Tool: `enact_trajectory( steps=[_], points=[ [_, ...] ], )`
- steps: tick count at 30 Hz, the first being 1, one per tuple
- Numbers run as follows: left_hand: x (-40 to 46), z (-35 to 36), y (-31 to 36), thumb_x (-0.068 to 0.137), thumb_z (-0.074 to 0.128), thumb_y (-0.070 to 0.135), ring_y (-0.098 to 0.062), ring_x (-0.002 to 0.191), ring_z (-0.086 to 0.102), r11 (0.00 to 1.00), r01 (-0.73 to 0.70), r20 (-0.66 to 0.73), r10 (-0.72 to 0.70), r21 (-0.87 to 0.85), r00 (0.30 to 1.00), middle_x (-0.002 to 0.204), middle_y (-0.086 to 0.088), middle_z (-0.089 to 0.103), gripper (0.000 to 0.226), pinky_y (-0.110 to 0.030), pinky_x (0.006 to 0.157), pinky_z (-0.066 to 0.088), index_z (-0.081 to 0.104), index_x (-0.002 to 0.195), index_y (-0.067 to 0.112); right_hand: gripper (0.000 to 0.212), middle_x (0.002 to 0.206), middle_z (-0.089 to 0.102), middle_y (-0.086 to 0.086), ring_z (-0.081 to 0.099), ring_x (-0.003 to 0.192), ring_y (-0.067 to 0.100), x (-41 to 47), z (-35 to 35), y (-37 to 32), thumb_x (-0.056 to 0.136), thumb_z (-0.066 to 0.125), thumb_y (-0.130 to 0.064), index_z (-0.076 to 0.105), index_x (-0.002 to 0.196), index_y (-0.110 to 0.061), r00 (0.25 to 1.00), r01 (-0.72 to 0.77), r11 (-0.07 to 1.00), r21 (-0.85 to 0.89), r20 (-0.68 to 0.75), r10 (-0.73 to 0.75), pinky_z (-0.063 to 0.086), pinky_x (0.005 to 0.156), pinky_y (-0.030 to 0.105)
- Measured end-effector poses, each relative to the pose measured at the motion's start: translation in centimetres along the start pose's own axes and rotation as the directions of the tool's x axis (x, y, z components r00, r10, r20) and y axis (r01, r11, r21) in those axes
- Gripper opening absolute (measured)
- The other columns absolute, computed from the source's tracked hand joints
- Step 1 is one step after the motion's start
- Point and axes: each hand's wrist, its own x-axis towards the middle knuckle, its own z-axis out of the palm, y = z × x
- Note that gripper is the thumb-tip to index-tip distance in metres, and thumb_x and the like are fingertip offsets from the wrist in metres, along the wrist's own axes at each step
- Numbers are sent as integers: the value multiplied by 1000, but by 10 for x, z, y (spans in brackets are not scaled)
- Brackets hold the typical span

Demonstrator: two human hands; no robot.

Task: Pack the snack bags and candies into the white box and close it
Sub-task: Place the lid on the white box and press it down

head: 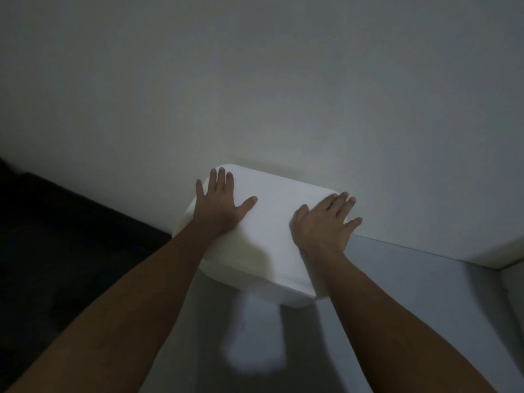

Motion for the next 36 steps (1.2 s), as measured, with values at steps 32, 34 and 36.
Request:
enact_trajectory(
  steps=[32,34,36],
  points=[
    [26,16,37,94,24,48,-23,145,25,943,-332,-105,329,-5,938,152,6,38,55,-63,113,13,35,145,35,58,161,15,-3,2,149,29,30,16,-19,96,17,-45,10,152,-30,951,307,951,-46,-26,-308,3,113,64],
    [26,14,28,93,22,51,-23,145,25,966,-253,-92,256,47,962,154,5,34,57,-65,112,12,33,147,35,62,162,9,-2,-1,149,26,29,13,-8,95,13,-53,6,152,-32,962,271,961,-57,-17,-273,-1,113,64],
    [28,12,13,93,20,53,-24,146,23,985,-140,-82,149,105,985,157,3,29,59,-66,111,12,30,147,34,66,163,5,-2,-3,150,24,26,9,4,93,12,-57,5,153,-29,974,223,974,-46,-14,-224,3,113,65]
  ],
)
